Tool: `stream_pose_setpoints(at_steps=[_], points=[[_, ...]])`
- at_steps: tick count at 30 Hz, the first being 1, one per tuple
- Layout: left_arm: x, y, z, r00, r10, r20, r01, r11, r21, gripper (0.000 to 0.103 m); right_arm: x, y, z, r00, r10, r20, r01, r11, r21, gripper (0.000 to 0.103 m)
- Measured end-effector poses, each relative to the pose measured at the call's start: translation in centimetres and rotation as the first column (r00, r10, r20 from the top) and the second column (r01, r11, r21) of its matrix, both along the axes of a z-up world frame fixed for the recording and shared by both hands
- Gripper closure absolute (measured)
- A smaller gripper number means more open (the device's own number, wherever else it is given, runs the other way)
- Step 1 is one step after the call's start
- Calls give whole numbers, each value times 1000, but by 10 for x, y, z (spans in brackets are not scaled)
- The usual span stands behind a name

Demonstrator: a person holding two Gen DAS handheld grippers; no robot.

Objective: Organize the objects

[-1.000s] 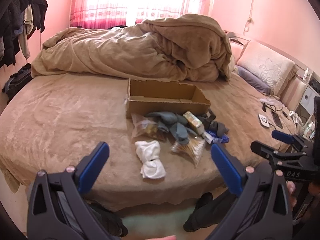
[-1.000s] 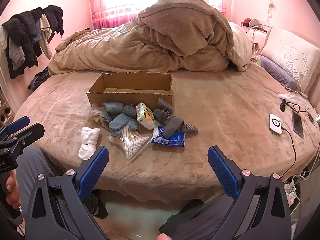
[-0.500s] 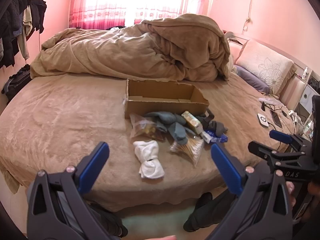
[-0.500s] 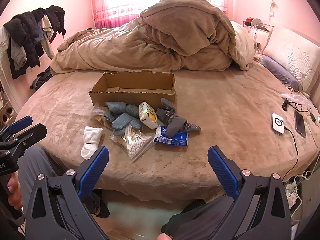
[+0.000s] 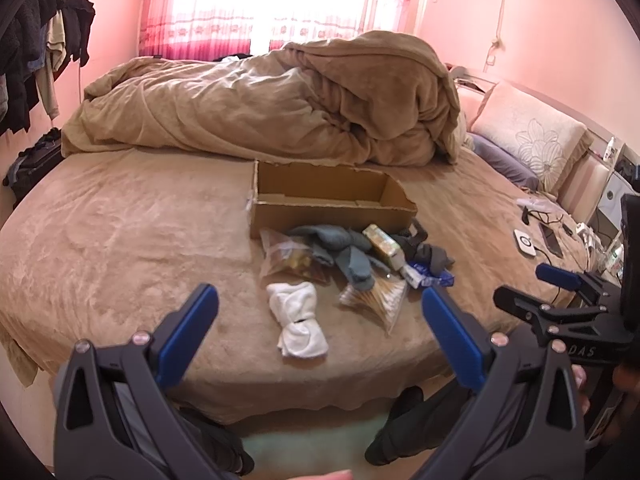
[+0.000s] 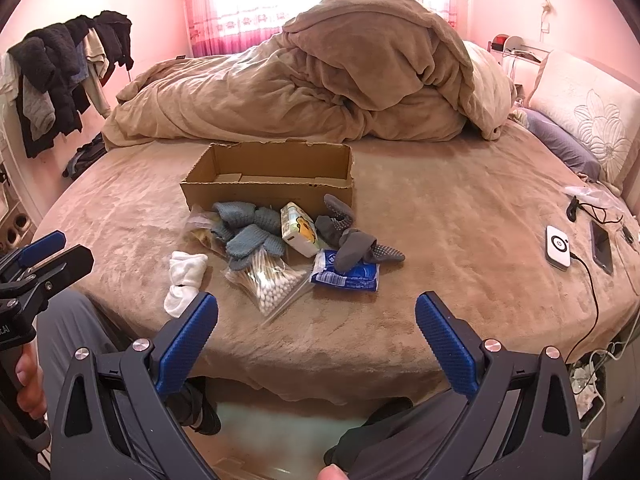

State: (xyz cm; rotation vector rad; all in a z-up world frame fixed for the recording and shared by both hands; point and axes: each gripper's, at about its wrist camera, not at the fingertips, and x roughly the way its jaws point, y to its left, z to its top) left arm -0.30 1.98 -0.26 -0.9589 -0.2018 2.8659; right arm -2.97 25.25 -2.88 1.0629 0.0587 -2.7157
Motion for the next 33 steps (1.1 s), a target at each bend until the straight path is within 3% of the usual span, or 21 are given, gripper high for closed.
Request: stream_pose_setpoints(at_steps=[33], points=[[3, 2, 0, 1000, -2, -1, 2, 1000, 6, 0, 0, 0, 1, 1000, -3, 7, 3, 1000, -4, 2]])
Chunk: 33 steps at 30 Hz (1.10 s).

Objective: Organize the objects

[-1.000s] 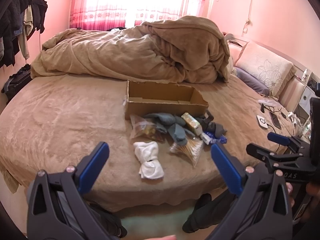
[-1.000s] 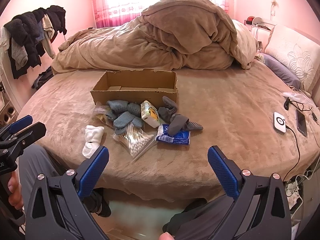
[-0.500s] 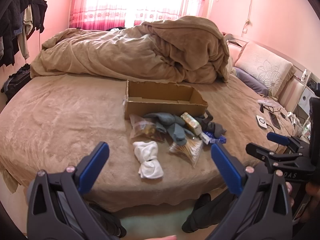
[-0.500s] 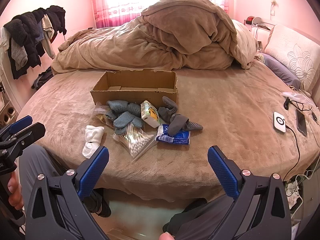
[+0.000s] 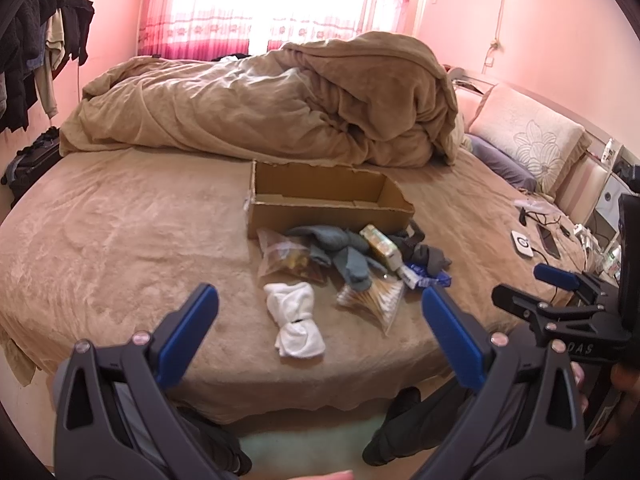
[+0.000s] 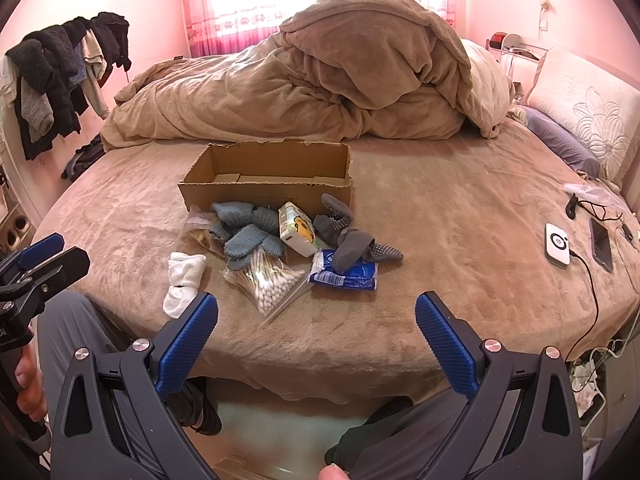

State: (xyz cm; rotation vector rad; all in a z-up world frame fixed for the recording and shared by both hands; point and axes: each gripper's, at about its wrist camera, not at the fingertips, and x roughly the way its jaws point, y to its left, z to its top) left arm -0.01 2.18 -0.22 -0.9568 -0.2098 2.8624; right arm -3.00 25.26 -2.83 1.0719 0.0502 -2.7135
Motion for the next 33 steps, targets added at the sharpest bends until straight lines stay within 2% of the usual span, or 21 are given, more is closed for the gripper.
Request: stream_pose_setpoints(at_steps=[21, 26, 33], points=[[-15, 3, -9, 1000, -12, 17, 12, 1000, 4, 0, -7, 1, 1, 1000, 3, 7, -3, 1000, 0, 2], [-32, 0, -25, 999, -6, 51, 5, 1000, 12, 0, -20, 2, 0, 1000, 3, 2, -3, 1000, 14, 2], [-68, 4, -69, 991, -17, 130, 16, 1000, 11, 1, -57, 16, -10, 1000, -27, 0, 27, 999, 18, 2]])
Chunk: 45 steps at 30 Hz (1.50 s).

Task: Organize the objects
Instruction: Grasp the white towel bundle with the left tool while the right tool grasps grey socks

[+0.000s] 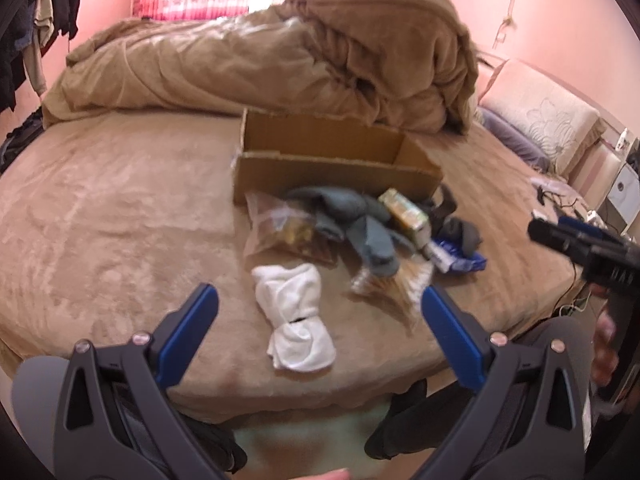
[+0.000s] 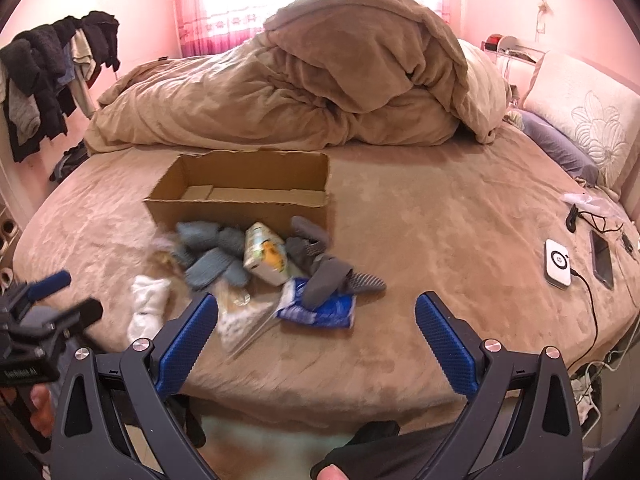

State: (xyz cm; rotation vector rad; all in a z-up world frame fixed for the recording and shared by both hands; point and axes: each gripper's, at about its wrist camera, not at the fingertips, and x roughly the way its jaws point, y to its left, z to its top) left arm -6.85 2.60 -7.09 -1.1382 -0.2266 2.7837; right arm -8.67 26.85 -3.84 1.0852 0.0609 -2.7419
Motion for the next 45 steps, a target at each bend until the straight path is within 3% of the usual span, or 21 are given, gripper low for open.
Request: stream_pose_setpoints(at_steps=[4, 10, 16, 19, 22, 23, 25, 29, 33, 39, 45], points=[[-21, 4, -27, 999, 9, 40, -9, 1000, -9, 3, -22, 8, -11, 1000, 5, 23, -5, 1000, -9, 6], [-39, 6, -60, 993, 0, 121, -1, 1000, 10, 18, -58, 14, -37, 997, 7, 71, -7, 1000, 1, 11], [-47, 8, -83, 988, 2, 154, 1, 1000, -21, 30, -91, 7, -61, 994, 34, 107, -38, 999, 33, 12], [-47, 10, -89, 990, 7, 140, 1, 998, -55, 35, -105, 4, -76, 988, 45, 145, -50, 998, 29, 33], [-47, 9, -91, 992, 15, 125, -6, 998, -69, 47, -115, 3, -89, 984, 61, 170, -63, 998, 9, 40], [-47, 6, -90, 992, 19, 122, -11, 998, -60, 53, -118, 3, -94, 983, 68, 173, -71, 997, 6, 48], [-46, 2, -87, 992, 23, 121, -19, 999, -35, 58, -121, 4, -104, 978, 82, 192, -81, 997, -12, 60], [-41, -3, -77, 995, 31, 95, -29, 999, -22, 64, -116, 8, -102, 981, 99, 169, -92, 995, -46, 70], [-33, -7, -58, 997, 41, 71, -39, 999, -20, 66, -106, 12, -87, 988, 100, 118, -95, 994, -47, 73], [-21, -13, -7, 1000, 24, -20, -24, 1000, 10, 66, -83, 20, -54, 995, 91, 50, -88, 994, -62, 74], [-41, 2, 35, 995, -37, -96, 39, 999, 18, 66, -67, 21, -13, 995, 96, -27, -98, 993, -65, 74]])
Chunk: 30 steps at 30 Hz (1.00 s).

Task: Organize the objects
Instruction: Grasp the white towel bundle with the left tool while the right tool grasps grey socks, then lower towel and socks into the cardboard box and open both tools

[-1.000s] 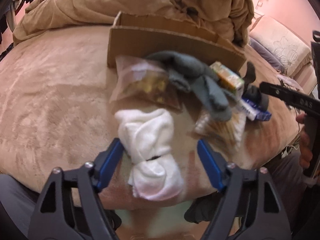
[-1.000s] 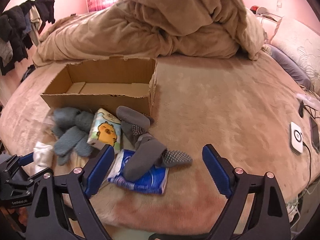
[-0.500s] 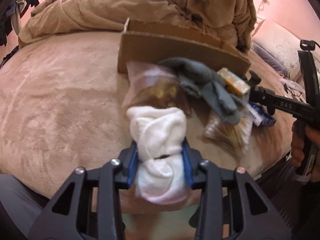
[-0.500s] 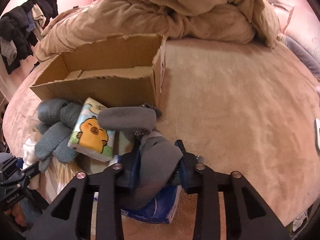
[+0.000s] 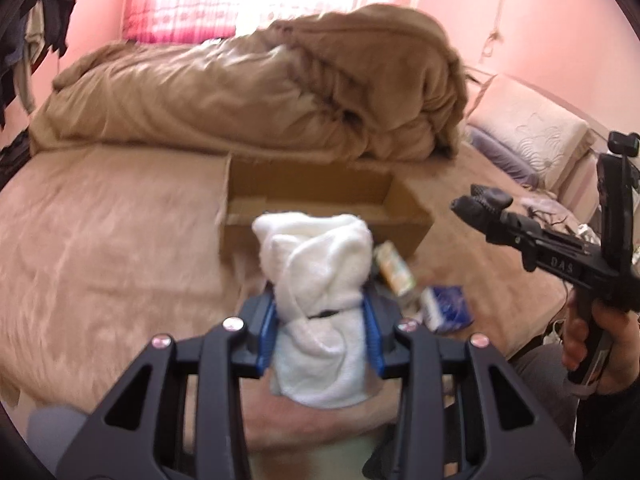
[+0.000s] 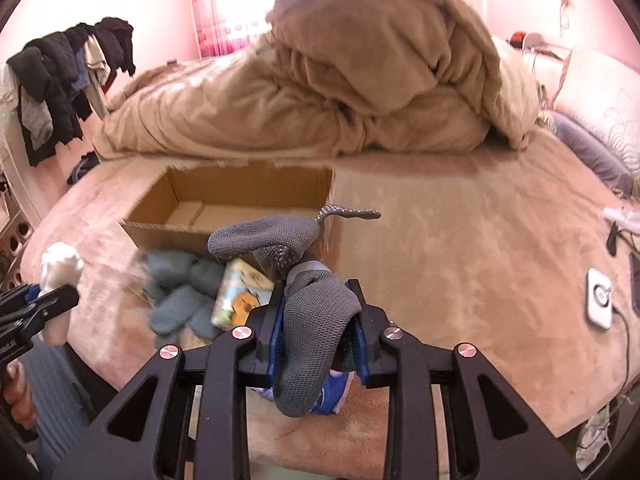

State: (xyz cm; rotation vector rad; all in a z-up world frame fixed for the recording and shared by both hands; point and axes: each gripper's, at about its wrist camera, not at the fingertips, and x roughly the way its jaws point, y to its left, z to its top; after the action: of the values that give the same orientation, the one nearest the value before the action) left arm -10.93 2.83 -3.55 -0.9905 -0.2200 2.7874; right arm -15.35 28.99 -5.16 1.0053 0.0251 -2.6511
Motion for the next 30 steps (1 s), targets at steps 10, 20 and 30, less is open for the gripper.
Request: stream_pose_setpoints(at_steps=[10, 20, 30], points=[[-65, 16, 21, 998, -61, -28, 63, 996, 58, 66, -13, -13, 40, 996, 35, -78, -35, 999, 4, 74], [-137, 32, 0, 993, -117, 10, 116, 990, 83, 65, -75, -27, 31, 995, 84, -47, -85, 996, -24, 74], [-192, 33, -60, 981, -133, 141, 117, 986, 117, 64, -132, -45, -12, 992, 125, 20, -123, 990, -75, 73]])
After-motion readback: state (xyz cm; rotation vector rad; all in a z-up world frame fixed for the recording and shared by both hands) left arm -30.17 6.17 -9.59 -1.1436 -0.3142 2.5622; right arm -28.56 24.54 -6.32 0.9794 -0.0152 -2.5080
